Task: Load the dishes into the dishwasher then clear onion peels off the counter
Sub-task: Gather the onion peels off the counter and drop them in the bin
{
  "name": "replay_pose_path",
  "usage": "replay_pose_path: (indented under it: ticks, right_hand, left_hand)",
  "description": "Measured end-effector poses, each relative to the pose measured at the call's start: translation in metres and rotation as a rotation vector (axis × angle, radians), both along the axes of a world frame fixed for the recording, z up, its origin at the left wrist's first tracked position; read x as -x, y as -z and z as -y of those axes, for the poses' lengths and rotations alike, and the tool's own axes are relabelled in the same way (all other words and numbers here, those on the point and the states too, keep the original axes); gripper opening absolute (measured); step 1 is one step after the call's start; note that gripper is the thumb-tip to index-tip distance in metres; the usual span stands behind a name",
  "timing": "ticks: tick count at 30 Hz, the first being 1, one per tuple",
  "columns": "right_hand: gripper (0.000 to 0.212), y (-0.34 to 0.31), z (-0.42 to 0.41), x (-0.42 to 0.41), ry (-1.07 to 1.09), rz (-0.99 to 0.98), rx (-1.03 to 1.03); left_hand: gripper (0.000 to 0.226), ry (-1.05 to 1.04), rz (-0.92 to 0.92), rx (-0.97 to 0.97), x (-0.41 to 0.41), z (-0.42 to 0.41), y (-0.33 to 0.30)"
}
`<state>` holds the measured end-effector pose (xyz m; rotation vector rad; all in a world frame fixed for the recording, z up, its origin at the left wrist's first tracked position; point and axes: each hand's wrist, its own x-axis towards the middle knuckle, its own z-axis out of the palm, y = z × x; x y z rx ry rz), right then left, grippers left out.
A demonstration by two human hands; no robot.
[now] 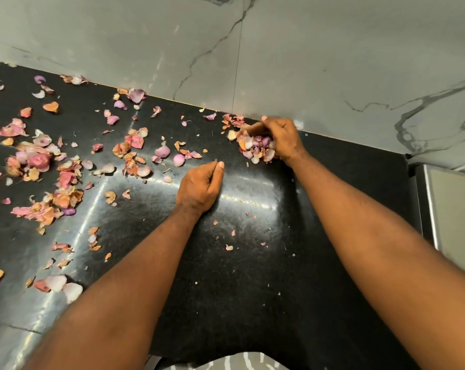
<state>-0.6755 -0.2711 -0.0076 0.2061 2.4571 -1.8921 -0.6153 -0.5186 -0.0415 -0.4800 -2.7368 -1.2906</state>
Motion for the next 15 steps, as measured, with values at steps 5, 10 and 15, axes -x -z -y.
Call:
replay_pose_path:
  ticks: [5, 10, 15]
  right_hand:
    - [0.033, 0.005, 0.003, 0.008, -0.078, 0.046, -0.081]
    - [0.041, 0.003, 0.007, 0.020, 0.017, 0.010, 0.155]
    - [0.038, 0.007, 0.015, 0.029, -0.218, 0.104, -0.095]
  left_hand:
    - [0.047, 0.002, 0.015, -0.051, 0.004, 0.000, -0.001]
    - [0.047, 0.006, 0.031, -0.096, 0.006, 0.000, 0.000]
    - [0.048, 0.008, 0.038, -0.119, 0.008, 0.001, 0.000]
